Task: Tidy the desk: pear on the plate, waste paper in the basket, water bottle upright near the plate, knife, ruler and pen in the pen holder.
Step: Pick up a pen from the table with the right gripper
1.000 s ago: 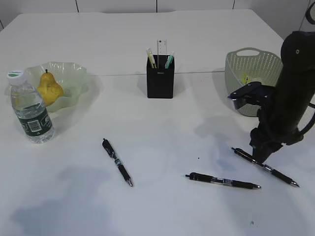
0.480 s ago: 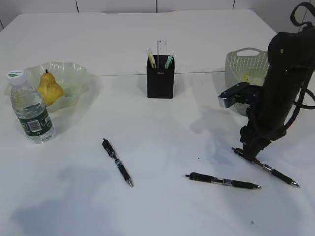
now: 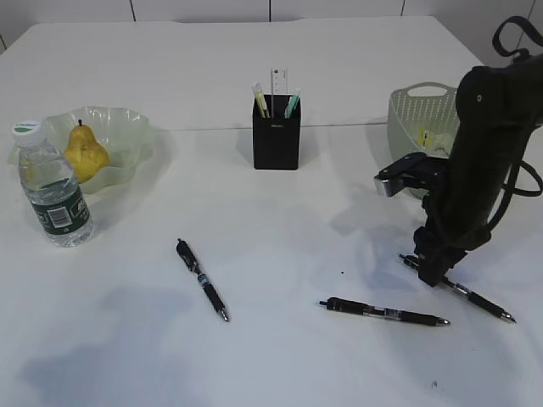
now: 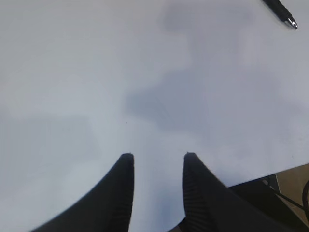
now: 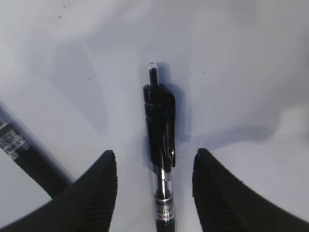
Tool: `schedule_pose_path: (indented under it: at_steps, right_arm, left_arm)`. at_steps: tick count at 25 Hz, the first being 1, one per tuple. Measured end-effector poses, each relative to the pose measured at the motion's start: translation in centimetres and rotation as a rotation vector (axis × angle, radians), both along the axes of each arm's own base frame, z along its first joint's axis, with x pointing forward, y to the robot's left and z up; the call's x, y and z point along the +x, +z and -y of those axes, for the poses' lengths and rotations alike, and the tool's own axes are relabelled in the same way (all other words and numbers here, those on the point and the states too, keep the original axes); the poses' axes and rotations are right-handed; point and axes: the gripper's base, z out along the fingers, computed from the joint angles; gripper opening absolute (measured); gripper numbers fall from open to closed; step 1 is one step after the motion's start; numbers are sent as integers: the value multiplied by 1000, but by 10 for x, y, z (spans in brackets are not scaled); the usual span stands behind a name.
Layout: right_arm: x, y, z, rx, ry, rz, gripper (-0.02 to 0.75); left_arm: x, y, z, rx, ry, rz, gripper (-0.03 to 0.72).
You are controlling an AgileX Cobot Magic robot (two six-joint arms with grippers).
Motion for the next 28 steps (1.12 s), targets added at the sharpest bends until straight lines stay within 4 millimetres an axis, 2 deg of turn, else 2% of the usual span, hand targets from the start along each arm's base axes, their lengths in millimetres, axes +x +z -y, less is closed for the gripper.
schedule_pose_path:
  at_steps: [11,28]
  right_arm:
    - [0,-14,0,-3,-1,-37,407]
    - [1,-14,-1,2,-2,-37,407]
  left_arm:
    - [0,0,0,0,-1,0,239]
    - [0,0,-1,11,-5,3,239]
